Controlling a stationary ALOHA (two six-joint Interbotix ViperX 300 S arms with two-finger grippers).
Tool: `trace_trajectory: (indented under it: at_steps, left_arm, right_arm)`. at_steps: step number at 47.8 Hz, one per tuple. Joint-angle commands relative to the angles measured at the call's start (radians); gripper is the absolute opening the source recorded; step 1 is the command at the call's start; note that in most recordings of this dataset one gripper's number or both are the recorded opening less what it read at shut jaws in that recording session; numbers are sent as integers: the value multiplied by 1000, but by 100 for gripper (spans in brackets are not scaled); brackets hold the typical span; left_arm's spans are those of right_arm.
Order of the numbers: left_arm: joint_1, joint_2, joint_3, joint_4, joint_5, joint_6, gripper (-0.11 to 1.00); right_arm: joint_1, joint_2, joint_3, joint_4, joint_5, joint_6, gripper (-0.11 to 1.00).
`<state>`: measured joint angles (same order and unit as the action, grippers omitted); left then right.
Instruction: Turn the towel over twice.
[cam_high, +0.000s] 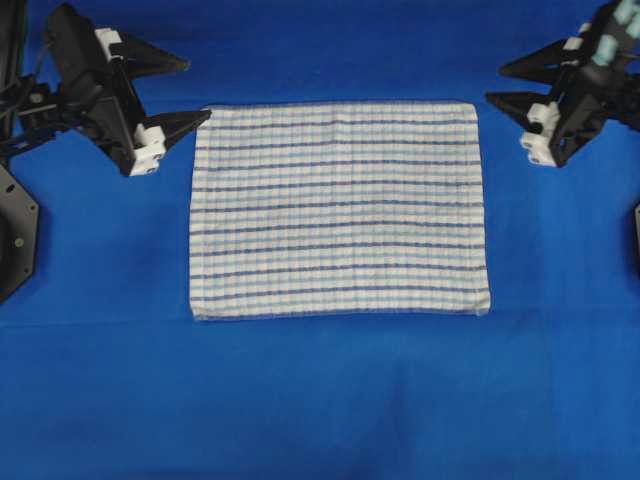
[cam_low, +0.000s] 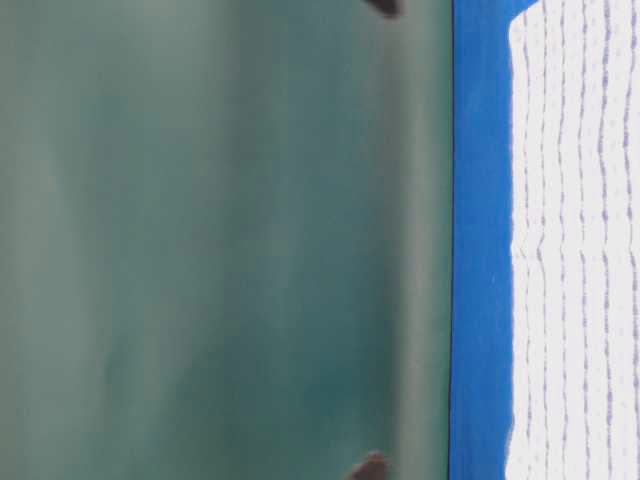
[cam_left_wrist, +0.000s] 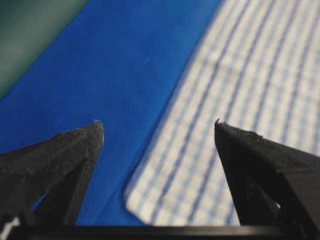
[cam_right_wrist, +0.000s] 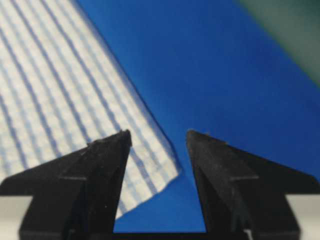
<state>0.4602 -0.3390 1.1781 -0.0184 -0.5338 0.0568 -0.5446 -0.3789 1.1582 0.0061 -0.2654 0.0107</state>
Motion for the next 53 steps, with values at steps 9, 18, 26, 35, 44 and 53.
trace_trajectory:
  at_steps: [9, 18, 26, 35, 44, 53]
  left_arm:
    - [58, 224, -32, -2, -135, 2, 88]
    - [78, 347, -58, -2, -167, 2, 88]
    - [101, 425, -78, -2, -169, 2, 86]
    - [112, 469, -94, -2, -149, 2, 82]
    - [117, 491, -106, -2, -86, 3, 40]
    - [117, 492, -107, -2, -71, 35, 1]
  right_arm:
    - [-21, 213, -63, 0, -92, -5, 56]
    - [-40, 354, -97, 0, -132, -8, 56]
    - [-51, 420, -121, 0, -135, -11, 55]
    - [-60, 440, -129, 0, -135, -17, 54]
    - [-60, 440, -124, -2, -127, -20, 23]
    - [-60, 440, -129, -3, -101, -20, 5]
